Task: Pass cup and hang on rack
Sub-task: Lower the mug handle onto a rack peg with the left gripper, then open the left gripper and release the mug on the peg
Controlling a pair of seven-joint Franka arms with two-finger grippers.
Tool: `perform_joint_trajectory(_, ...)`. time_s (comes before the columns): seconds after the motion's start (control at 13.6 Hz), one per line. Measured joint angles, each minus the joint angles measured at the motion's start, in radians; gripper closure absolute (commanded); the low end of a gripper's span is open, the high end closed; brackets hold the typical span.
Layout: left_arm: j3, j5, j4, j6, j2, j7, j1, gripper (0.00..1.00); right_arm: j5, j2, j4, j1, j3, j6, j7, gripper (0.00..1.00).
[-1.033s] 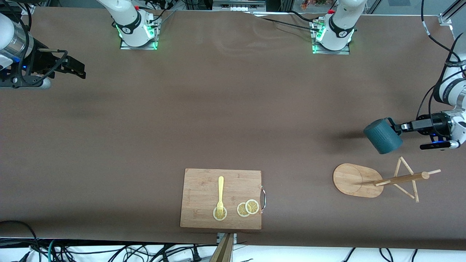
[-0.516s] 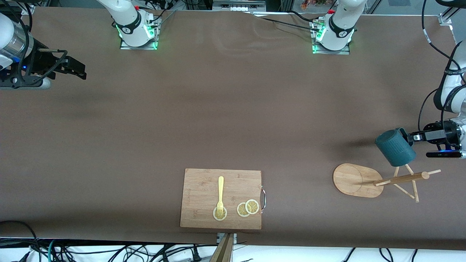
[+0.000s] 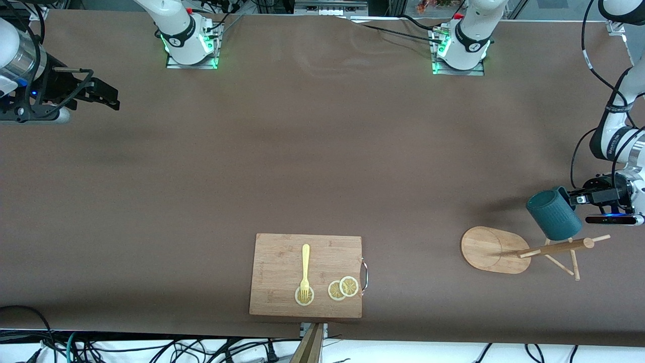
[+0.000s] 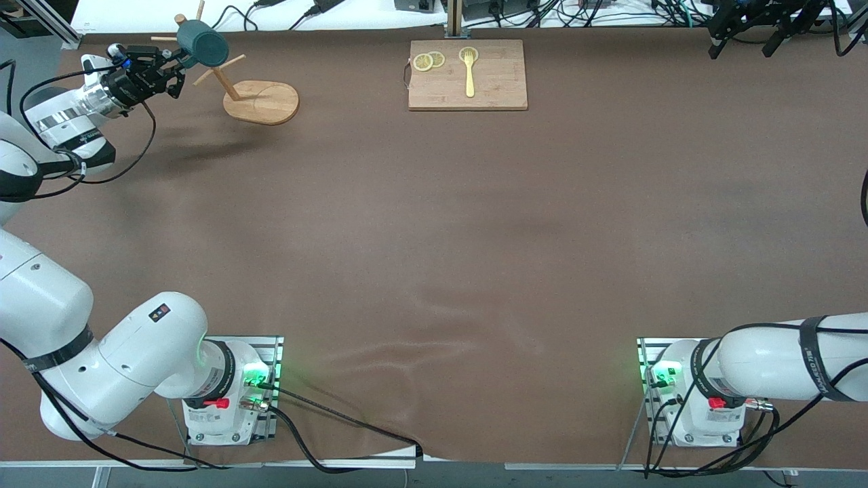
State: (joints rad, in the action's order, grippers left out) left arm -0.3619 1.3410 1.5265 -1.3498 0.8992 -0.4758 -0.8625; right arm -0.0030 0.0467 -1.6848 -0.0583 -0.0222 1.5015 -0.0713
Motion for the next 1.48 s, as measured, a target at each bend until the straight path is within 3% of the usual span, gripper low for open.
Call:
perform_joint_trajectory(0.15,0.006,0.000,-0.029,0.034,0.023,0.000,-0.008,0.93,0.000,0.000,0.000,0.000,0.000,0.000,0.000,0.00)
perform_joint_trajectory(0.22,0.011,0.000,-0.045,0.049,0.037,0.000,-0.011,0.79,0.000,0.000,0.000,0.000,0.000,0.000,0.000,0.00)
perform_joint_trajectory(0.3,0.016,0.000,-0.060,0.062,0.052,0.000,-0.014,0.72,0.000,0.000,0.000,0.000,0.000,0.000,0.000,0.00)
perform_joint_trajectory(0.37,0.024,0.000,-0.073,0.076,0.064,0.000,-0.015,0.25,0.000,0.000,0.000,0.000,0.000,0.000,0.000,0.00)
perform_joint_trajectory(0.44,0.029,0.000,-0.082,0.086,0.075,0.000,-0.017,0.00,0.000,0.000,0.000,0.000,0.000,0.000,0.000,0.00)
perform_joint_trajectory(0.96,0.039,-0.009,-0.104,0.113,0.091,-0.025,-0.020,0.00,0.001,0.000,0.000,0.000,0.000,0.000,0.000,0.00)
perform_joint_trajectory(1.25,0.032,-0.255,-0.233,0.124,0.081,-0.045,-0.018,0.00,0.001,0.000,0.000,0.000,0.000,0.000,0.000,0.00)
perform_joint_trajectory(1.48,0.026,-0.423,-0.281,0.126,0.018,-0.043,0.006,0.00,0.001,0.000,0.000,0.000,0.000,0.000,0.000,0.00)
